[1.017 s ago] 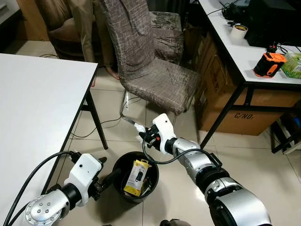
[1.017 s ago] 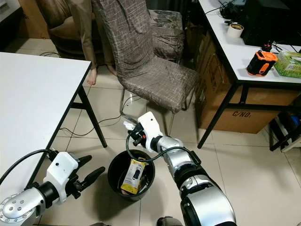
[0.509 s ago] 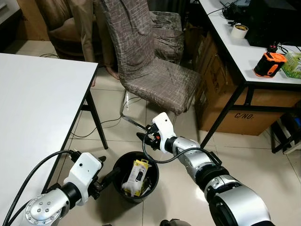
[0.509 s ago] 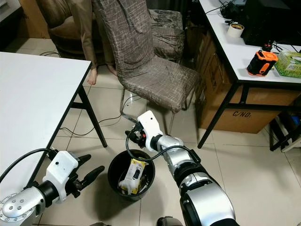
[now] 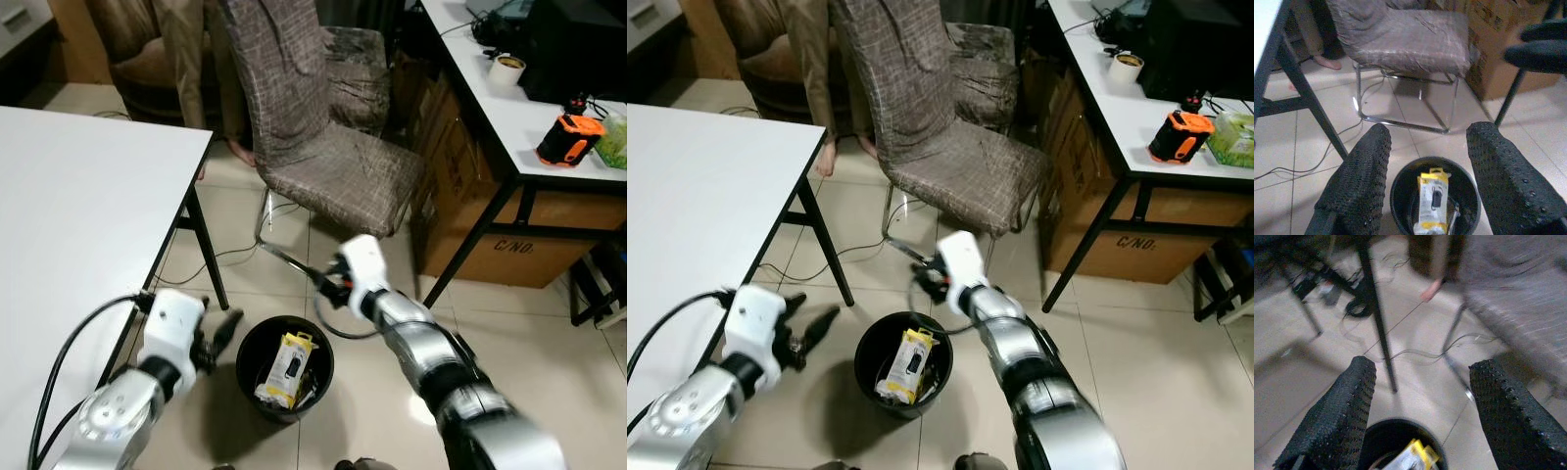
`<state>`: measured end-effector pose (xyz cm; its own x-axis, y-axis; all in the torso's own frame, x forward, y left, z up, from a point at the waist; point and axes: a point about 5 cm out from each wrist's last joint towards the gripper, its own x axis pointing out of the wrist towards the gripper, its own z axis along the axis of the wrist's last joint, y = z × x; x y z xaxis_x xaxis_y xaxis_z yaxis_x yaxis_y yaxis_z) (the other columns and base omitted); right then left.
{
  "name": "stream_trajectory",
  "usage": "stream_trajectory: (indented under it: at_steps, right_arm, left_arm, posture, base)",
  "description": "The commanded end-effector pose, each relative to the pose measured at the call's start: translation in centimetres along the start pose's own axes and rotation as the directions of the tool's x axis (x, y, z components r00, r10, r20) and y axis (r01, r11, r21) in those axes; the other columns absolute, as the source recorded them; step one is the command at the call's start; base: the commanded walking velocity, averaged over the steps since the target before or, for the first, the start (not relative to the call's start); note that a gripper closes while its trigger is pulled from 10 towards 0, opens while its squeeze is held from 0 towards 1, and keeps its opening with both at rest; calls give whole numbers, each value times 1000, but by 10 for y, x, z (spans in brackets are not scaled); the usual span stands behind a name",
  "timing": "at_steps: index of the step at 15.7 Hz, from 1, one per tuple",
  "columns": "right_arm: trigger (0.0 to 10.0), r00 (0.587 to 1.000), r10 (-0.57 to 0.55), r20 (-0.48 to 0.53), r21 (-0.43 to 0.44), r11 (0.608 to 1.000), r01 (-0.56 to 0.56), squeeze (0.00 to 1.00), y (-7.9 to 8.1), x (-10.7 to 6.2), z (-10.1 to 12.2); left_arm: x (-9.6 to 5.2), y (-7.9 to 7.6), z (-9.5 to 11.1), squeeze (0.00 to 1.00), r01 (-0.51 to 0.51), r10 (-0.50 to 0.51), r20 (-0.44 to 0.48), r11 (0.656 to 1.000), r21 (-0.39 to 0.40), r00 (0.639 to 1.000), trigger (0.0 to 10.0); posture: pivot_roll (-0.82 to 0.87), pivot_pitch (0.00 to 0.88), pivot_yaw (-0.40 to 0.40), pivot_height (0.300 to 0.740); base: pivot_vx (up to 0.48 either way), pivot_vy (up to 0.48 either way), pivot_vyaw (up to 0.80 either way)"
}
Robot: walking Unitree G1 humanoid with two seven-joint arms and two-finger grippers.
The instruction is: Picking trash to rubbish bin
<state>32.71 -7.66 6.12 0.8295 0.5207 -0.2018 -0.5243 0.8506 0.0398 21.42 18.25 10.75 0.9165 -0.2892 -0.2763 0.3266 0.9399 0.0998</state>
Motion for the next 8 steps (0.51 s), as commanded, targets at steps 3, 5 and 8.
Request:
stream_trajectory:
  at_steps: [3, 5, 8]
  right_arm:
    - [10000, 974, -195, 117, 39, 981, 192, 0, -15, -39, 13]
    - [10000, 956, -257, 142, 11, 966, 258, 0, -13, -68, 10]
    - [10000, 938, -336, 81, 31, 942, 335, 0, -3, -110, -4]
  left_arm:
    - [10, -4, 7, 0, -39, 41, 29, 998, -47, 999, 10000]
    - [17, -8, 5, 0, -40, 41, 30, 999, -33, 999, 10000]
    - [23, -15, 3, 0, -23, 24, 30, 999, -35, 999, 10000]
  posture:
    - [-27, 13, -34, 740]
    - [-48, 2, -18, 740]
    - [-60, 0, -7, 740]
  base:
    - [0, 0, 0]
    - [0, 0, 0]
    - [0, 0, 0]
